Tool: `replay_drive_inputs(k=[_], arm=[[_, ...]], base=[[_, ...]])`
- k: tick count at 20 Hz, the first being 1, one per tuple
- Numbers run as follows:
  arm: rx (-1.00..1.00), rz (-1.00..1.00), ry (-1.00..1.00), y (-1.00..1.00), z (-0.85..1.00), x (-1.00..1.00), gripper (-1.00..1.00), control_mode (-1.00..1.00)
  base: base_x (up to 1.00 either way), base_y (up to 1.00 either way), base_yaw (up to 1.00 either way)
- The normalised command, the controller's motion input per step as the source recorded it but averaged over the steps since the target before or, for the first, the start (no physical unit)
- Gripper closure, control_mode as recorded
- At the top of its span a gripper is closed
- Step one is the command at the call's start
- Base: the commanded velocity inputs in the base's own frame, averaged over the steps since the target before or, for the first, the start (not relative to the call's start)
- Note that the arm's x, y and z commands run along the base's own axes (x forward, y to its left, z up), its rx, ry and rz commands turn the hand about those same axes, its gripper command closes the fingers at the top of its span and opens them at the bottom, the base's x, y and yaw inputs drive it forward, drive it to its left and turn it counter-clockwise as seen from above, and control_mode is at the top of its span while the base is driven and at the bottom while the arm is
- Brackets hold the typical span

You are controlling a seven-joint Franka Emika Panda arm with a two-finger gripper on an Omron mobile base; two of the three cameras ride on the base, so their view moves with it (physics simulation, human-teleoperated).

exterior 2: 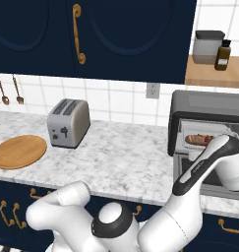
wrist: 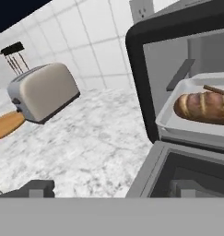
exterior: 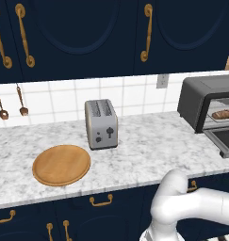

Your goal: Pick up the kebab skewer and baguette bread, and place them inside the toaster oven. Close the toaster oven door and start by setting the timer.

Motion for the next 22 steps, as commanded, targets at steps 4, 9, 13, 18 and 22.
replay_drive_inputs(k=[4, 9, 13, 18, 22], arm=[[-0.23, -0.30, -0.11, 0.18, -0.06, 0.00, -1.00, -1.00], [-0.15, -0.34, -0.08, 0.46, -0.26, 0.14, -1.00, -1.00], [0.04, -0.15, -0.07, 0.11, -0.28, 0.34, -1.00, -1.00], [0.05, -0.01, -0.12, -0.01, -0.13, 0.40, -1.00, -1.00], [0.00, 0.00, -0.11, -0.06, -0.09, 0.25, -1.00, -1.00]], base=[[0.00, 0.00, 0.00], [0.00, 0.00, 0.00], [0.00, 0.00, 0.00], [0.00, 0.00, 0.00], [0.00, 0.00, 0.00]])
